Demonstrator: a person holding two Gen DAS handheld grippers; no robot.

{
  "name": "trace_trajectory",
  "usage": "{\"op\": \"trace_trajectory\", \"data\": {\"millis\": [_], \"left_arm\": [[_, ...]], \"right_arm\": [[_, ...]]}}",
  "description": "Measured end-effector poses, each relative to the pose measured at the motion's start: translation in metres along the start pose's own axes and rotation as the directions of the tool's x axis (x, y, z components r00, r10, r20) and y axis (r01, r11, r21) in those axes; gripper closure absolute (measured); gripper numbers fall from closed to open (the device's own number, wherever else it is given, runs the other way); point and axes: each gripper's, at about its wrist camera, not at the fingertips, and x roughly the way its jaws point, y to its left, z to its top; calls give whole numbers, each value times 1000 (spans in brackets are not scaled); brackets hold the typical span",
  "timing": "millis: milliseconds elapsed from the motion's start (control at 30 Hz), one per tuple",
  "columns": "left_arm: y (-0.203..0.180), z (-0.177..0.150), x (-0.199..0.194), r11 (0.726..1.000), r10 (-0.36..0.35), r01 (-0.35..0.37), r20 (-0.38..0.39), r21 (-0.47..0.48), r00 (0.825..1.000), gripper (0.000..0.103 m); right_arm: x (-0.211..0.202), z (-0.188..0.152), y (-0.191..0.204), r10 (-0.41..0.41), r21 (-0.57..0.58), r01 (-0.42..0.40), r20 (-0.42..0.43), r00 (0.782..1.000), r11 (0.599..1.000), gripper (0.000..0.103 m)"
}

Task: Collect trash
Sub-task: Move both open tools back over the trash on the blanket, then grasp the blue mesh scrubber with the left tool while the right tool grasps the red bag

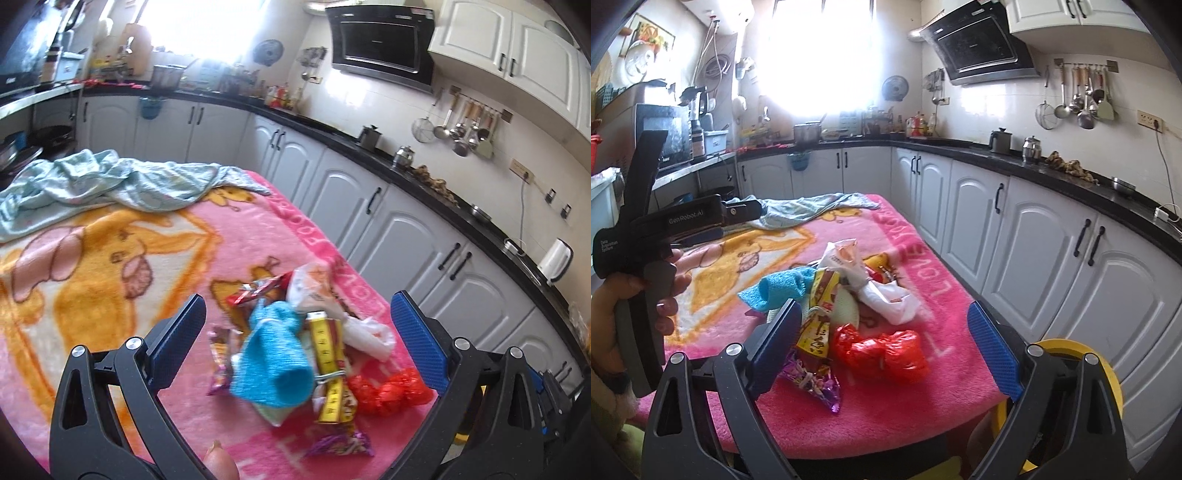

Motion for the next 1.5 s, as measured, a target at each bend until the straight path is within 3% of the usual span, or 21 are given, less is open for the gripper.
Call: {"op": "trace_trajectory", "data": {"millis": [233,533,767,967,1033,1133,1233,1367,1500], "left_arm": [[25,-5,10,998,38,-40,-52,-39,998,11],[31,-29,45,994,-37,17,-190,-104,981,11],[24,-43,65,993,-52,26,-234,-112,971,11],[31,-45,70,990,-49,15,-242,-140,969,11],[32,-45,71,989,-51,16,-242,-147,969,16],[31,-44,72,989,-60,23,-249,-147,967,30],[28,-45,72,990,-70,35,-262,-137,963,47],[24,-45,71,993,-70,40,-273,-113,959,83],[26,-43,67,992,-78,50,-268,-112,960,91]], "right_arm": [[26,0,2,3,-2,-4,-38,999,1000,15],[59,-23,-14,-15,38,21,-138,990,999,15],[84,-38,-40,8,135,22,-219,976,991,16],[105,-51,-52,92,192,-33,-304,948,981,54],[109,-55,-52,118,201,-53,-324,939,978,70],[108,-56,-51,146,212,-78,-326,934,974,82],[105,-54,-49,149,201,-87,-322,935,976,87],[100,-53,-50,154,207,-90,-314,937,974,88],[94,-48,-52,156,206,-96,-297,942,974,88]]}}
